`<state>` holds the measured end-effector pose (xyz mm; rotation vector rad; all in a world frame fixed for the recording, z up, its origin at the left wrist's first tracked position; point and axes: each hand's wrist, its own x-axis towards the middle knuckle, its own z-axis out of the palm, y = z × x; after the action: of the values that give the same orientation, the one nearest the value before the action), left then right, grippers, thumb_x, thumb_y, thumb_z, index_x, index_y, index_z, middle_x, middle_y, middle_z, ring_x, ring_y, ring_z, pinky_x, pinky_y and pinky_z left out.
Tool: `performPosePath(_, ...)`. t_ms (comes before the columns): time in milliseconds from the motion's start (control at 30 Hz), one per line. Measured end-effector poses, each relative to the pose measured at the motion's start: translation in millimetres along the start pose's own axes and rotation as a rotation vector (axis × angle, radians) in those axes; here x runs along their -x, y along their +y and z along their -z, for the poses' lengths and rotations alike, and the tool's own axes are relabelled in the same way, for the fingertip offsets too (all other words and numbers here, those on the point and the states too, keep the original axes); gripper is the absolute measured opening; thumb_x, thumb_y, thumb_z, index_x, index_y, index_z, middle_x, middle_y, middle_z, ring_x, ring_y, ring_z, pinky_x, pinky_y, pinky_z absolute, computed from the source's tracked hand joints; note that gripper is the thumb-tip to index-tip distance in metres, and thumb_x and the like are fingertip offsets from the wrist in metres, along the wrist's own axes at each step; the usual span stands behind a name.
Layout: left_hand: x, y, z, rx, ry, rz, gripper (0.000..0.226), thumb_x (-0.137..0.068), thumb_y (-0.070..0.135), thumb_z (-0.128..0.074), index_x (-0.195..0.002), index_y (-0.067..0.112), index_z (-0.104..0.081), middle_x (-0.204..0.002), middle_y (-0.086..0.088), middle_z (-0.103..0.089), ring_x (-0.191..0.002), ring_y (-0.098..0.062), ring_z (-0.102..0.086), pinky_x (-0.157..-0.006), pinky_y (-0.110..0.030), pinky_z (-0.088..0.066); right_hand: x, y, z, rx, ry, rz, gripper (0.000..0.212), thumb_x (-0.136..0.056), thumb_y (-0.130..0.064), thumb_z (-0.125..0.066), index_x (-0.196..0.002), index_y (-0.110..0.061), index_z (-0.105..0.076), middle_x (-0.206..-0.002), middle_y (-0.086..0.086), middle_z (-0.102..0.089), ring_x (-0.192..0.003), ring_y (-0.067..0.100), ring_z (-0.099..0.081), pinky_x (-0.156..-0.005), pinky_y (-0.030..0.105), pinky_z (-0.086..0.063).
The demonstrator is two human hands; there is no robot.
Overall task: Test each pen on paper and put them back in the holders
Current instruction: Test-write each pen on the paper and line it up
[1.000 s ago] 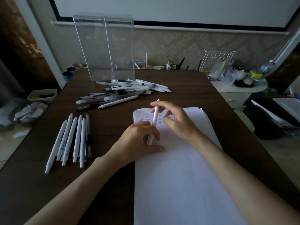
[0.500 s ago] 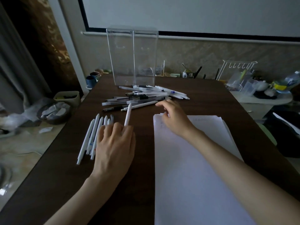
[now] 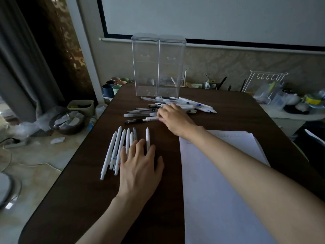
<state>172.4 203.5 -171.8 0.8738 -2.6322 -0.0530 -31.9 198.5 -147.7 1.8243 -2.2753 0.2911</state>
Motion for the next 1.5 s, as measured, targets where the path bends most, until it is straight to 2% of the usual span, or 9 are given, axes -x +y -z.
performPosePath(167, -0.2, 0.9, 1.1, 0.060, 0.025, -0.204, 0.033, -0.084, 0.032, -0.062, -0.113, 0.017, -0.064, -0.129, -0.014, -0.053, -0.124, -0.033, -0.047, -0.097, -0.051, -0.041, 37.9, 5.2, 34.3, -0.116, 0.217, -0.053, 0.017, -0.097, -0.007, -0.043, -0.106, -0.001, -0.057, -0.097, 0.017, -0.059, -0.086, 0.034, -0.056, -0.071, 0.041, -0.041)
performPosePath(400, -16.8, 43.6, 5.6, 0.251, -0.158, -0.522, 0.042, -0.089, 0.043, -0.037, -0.116, 0.021, -0.061, -0.121, -0.002, -0.058, -0.106, -0.020, -0.057, -0.089, -0.033, -0.045, 139.0, 53.5, 47.3, 0.123, 0.197, -0.502, 0.064, -0.077, -0.081, -0.024, -0.067, -0.021, -0.044, -0.072, -0.001, -0.043, -0.071, 0.018, -0.041, -0.070, 0.033, -0.026)
performPosePath(633, -37.2, 89.4, -7.4, 0.276, -0.287, -0.766, 0.051, -0.091, 0.052, -0.032, -0.129, 0.026, -0.052, -0.136, -0.001, -0.049, -0.123, -0.017, -0.045, -0.100, -0.030, -0.034, 158.1, 62.5, 32.2, 0.127, 0.390, -0.528, 0.041, -0.078, -0.057, -0.038, -0.058, -0.021, -0.037, -0.060, 0.000, -0.041, -0.064, 0.027, -0.051, -0.067, 0.032, -0.025)
performPosePath(733, -36.6, 88.7, -20.5, 0.269, -0.330, -0.812, 0.054, -0.092, 0.054, -0.032, -0.136, 0.026, -0.044, -0.144, 0.000, -0.041, -0.132, -0.018, -0.035, -0.107, -0.028, -0.023, 159.9, 69.0, 31.2, 0.079, 0.480, -0.525, 0.048, -0.081, -0.059, -0.044, -0.060, -0.016, -0.044, -0.061, 0.003, -0.049, -0.064, 0.026, -0.052, -0.065, 0.032, -0.027)
performPosePath(833, -35.4, 83.4, -26.9, 0.287, -0.351, -0.812, 0.058, -0.092, 0.058, -0.026, -0.141, 0.029, -0.038, -0.149, 0.002, -0.033, -0.138, -0.016, -0.027, -0.109, -0.024, -0.012, 158.7, 73.6, 35.6, -0.123, 0.607, -0.493, 0.042, -0.084, -0.049, -0.052, -0.077, -0.008, -0.057, -0.078, 0.009, -0.055, -0.071, 0.019, -0.052, -0.068, 0.033, -0.039)
performPosePath(1000, -33.2, 84.1, -23.0, 0.305, -0.348, -0.789, 0.061, -0.090, 0.058, -0.023, -0.143, 0.029, -0.036, -0.151, 0.003, -0.029, -0.139, -0.015, -0.024, -0.107, -0.018, -0.002, 153.0, 59.0, 47.0, -0.558, 0.786, -0.582, 0.038, -0.088, -0.032, -0.035, -0.090, -0.006, -0.063, -0.085, 0.007, -0.060, -0.076, 0.016, -0.057, -0.071, 0.033, -0.047)
performPosePath(1200, -33.6, 85.8, -24.0, 0.314, -0.342, -0.790, 0.062, -0.089, 0.058, -0.024, -0.141, 0.027, -0.039, -0.149, 0.001, -0.034, -0.138, -0.017, -0.027, -0.108, -0.023, -0.009, 146.0, 42.5, 49.4, -1.030, 0.525, -0.807, 0.054, -0.101, -0.040, -0.033, -0.082, -0.003, -0.067, -0.063, 0.010, -0.069, -0.053, 0.013, -0.059, -0.047, 0.020, -0.045)
performPosePath(1333, -34.1, 85.7, -25.0, 0.316, -0.343, -0.788, 0.062, -0.089, 0.058, -0.023, -0.141, 0.029, -0.038, -0.149, 0.002, -0.033, -0.138, -0.016, -0.026, -0.109, -0.027, -0.012, 139.7, 40.5, 44.6, -1.076, 0.438, -0.806, 0.042, -0.095, -0.037, -0.049, -0.085, 0.000, -0.067, -0.074, 0.013, -0.071, -0.061, 0.013, -0.064, -0.056, 0.022, -0.051)
performPosePath(1500, -34.4, 85.9, -25.5, 0.328, -0.351, -0.792, 0.062, -0.089, 0.058, -0.023, -0.141, 0.027, -0.039, -0.149, 0.000, -0.034, -0.138, -0.019, -0.028, -0.110, -0.031, -0.017, 143.0, 46.4, 36.9, -0.858, 0.428, -0.790, 0.026, -0.085, -0.017, -0.069, -0.071, -0.003, -0.051, -0.052, 0.001, -0.057, -0.046, 0.001, -0.053, -0.047, 0.011, -0.039)
